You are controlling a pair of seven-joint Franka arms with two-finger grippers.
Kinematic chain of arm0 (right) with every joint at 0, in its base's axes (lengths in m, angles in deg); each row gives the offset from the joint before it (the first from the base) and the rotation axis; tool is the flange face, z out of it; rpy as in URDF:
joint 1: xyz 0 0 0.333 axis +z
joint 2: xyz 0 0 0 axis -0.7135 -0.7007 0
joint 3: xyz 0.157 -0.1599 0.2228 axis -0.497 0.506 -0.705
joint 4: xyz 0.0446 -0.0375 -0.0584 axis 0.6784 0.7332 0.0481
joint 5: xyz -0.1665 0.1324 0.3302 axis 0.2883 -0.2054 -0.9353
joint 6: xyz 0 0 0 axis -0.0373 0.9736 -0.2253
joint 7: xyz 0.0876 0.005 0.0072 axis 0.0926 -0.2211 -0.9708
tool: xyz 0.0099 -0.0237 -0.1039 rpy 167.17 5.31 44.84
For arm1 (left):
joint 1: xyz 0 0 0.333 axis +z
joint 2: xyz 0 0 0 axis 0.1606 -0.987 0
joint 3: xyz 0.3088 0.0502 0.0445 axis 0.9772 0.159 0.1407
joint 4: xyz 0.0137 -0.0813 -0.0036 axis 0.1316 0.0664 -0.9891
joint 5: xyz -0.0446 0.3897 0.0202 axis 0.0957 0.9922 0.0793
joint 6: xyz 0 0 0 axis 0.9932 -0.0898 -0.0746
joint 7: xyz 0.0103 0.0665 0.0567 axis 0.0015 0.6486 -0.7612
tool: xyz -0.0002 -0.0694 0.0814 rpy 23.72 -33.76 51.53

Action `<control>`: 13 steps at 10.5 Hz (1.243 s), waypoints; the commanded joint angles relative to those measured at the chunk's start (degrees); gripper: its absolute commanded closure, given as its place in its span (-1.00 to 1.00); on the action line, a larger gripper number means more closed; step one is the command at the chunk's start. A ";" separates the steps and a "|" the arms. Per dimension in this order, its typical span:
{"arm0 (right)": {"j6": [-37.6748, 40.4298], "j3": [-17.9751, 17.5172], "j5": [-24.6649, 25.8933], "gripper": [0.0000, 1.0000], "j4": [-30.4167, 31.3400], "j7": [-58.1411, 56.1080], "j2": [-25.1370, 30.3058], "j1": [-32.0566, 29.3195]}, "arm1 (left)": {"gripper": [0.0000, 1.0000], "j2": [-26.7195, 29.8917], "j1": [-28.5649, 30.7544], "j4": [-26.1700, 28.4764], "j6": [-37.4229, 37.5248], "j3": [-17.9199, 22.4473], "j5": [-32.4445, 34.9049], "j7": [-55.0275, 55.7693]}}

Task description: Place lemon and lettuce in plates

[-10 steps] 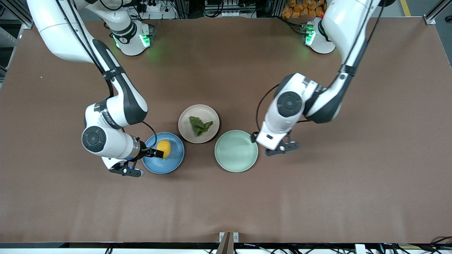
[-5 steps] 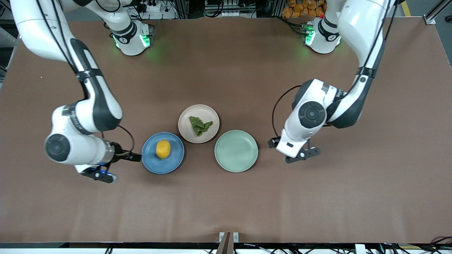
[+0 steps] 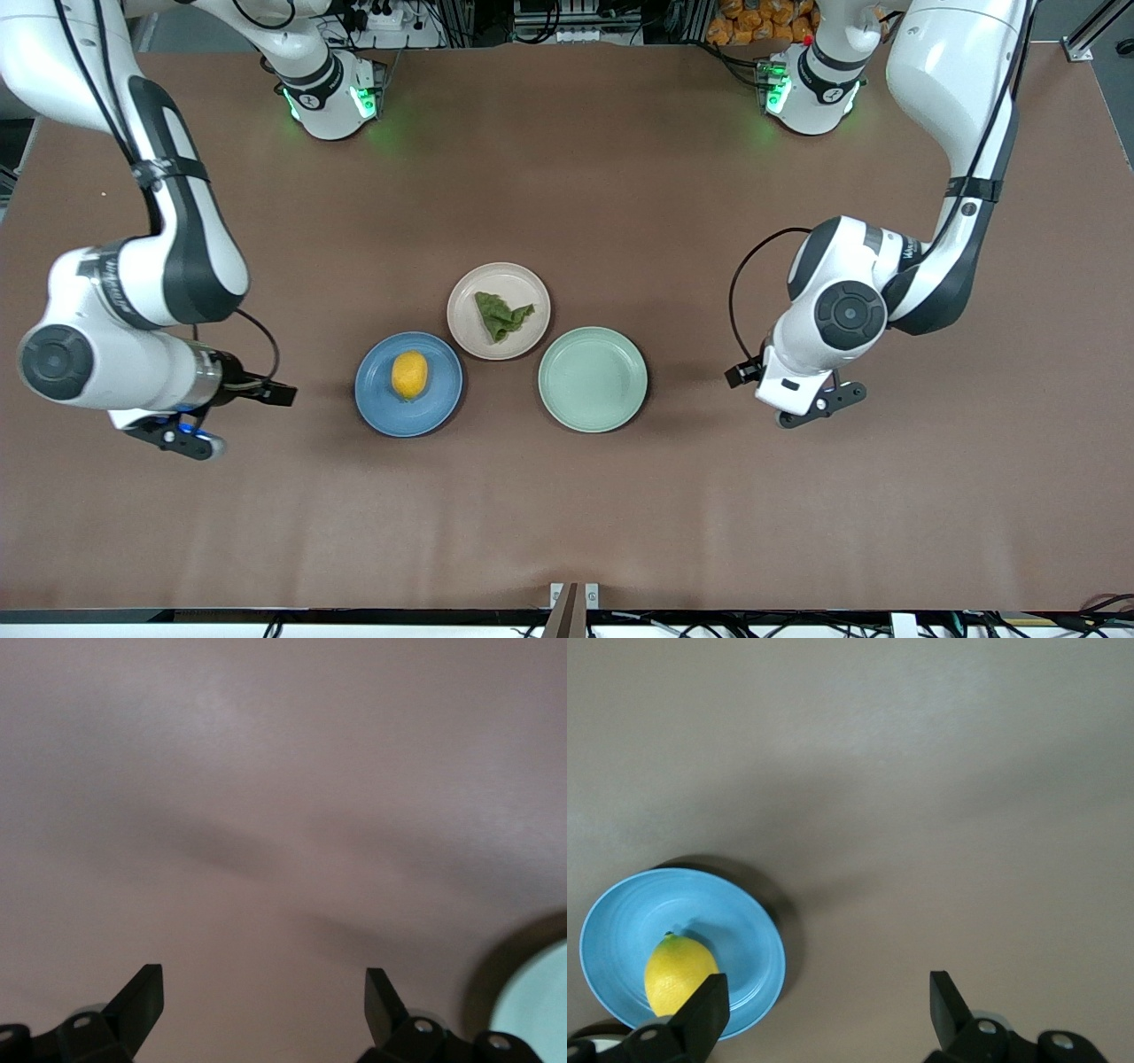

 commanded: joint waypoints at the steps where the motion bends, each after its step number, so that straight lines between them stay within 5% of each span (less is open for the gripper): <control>1: 1.69 -0.73 1.26 -1.00 0.51 0.22 1.69 -1.94 | -1.00 1.46 0.84 2.63 3.32 -0.36 1.34 0.33; 11: 1.78 -0.47 1.44 -1.00 0.33 -12.44 4.77 -11.61 | -1.00 12.18 4.10 21.45 -4.75 -1.15 1.25 3.50; 13: 2.91 5.65 1.18 -1.00 0.42 -12.52 6.96 -8.56 | -1.00 14.72 4.35 23.02 -4.49 -1.59 1.16 3.41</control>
